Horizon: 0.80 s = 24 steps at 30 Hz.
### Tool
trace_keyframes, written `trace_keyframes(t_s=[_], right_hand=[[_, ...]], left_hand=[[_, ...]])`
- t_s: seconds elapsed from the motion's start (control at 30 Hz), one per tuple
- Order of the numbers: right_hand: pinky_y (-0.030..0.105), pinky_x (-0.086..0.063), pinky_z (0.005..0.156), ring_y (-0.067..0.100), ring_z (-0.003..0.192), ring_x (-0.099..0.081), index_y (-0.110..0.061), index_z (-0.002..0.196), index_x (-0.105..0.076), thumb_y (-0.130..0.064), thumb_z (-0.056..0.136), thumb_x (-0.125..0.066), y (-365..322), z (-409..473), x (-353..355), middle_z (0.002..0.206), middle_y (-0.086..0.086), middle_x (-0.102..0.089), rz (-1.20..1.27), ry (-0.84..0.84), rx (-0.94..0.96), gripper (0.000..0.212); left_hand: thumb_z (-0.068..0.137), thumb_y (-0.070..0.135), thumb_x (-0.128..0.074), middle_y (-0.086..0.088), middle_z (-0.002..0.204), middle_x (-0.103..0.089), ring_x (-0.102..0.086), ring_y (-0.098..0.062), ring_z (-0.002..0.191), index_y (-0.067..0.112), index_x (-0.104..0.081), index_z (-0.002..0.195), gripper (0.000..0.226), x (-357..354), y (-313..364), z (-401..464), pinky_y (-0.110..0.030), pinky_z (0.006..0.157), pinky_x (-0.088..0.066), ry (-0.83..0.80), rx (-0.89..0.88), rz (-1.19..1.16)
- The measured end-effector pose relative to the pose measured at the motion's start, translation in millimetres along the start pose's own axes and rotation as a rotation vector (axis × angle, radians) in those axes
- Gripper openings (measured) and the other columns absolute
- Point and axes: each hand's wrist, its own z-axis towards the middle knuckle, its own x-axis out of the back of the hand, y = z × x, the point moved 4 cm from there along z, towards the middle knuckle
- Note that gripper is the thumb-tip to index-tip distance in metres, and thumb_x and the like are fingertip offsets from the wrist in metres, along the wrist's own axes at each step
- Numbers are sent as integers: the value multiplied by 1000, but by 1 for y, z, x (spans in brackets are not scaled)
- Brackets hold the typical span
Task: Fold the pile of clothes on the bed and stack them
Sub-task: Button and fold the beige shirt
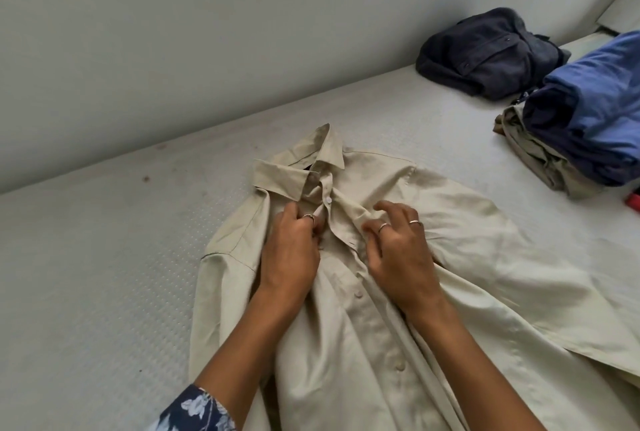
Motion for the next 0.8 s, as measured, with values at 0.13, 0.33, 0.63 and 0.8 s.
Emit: trace_keyframes(t_s=[0.13, 0.33, 0.63, 0.8], right_hand=[[37, -38, 96, 23, 113, -47, -14, 94, -70, -32, 84, -58, -9, -15, -5, 120, 6, -61, -45, -67, 208, 24], [39, -49, 84, 27, 99, -57, -12, 87, -71, -24, 82, -56, -5, -14, -16, 105, 4, -62, 29, -141, -41, 20], [15, -42, 62, 14, 72, -60, -7, 73, -72, -19, 80, -67, -9, 11, 11, 68, 1, -64, 466, -313, -553, 15], [38, -33, 98, 25, 117, -41, -14, 100, -69, -28, 91, -54, -21, 5, 24, 117, 3, -53, 10, -324, -319, 23]], left_hand=[[90, 24, -59, -6, 104, -53, -58, -27, 96, 15, -70, 102, 19, -2, 1, -5, -37, 82, -46, -117, 34, 56], [92, 29, -57, -3, 111, -50, -57, -25, 102, 12, -65, 104, 22, -5, 7, -18, -36, 75, -44, -146, 88, 106], [80, 25, -71, 2, 86, -64, -61, -19, 81, 20, -72, 84, 7, 13, 15, -26, -34, 73, -50, 2, 106, -176], [79, 19, -76, 1, 74, -71, -68, -14, 69, 19, -73, 79, 2, 28, 7, -42, -30, 72, -56, -18, 283, -532]])
